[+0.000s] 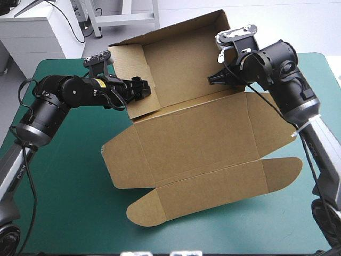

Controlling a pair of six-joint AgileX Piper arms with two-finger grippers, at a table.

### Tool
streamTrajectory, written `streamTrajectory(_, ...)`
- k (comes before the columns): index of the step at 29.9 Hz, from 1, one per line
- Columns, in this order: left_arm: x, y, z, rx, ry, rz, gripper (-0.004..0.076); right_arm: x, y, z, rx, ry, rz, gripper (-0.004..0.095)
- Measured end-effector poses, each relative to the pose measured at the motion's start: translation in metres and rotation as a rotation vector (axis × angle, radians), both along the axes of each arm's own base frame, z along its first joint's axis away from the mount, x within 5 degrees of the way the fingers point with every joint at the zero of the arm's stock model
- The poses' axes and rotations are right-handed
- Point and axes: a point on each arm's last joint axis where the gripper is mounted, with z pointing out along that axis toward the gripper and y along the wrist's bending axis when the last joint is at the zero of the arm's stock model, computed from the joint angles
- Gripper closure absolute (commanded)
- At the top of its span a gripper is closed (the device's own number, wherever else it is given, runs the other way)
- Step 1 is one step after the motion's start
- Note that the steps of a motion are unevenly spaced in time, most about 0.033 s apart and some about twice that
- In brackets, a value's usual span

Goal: Fold the box

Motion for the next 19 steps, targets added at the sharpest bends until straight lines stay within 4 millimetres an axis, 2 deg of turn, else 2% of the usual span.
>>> streamTrajectory(16, 0.0038, -0.0008, 0.0040, -0.049, -0.032, 0.059, 0.0178, -0.0022, -0.0043, 0.0026, -0.029, 0.008, -0.024, 0.0906)
streamTrajectory(19, 0.0041, -0.0001, 0.0037, -0.037, -0.037, 0.060, 0.0201, -0.0020, -0.0049, 0.0028, -0.039, 0.004, -0.028, 0.0906)
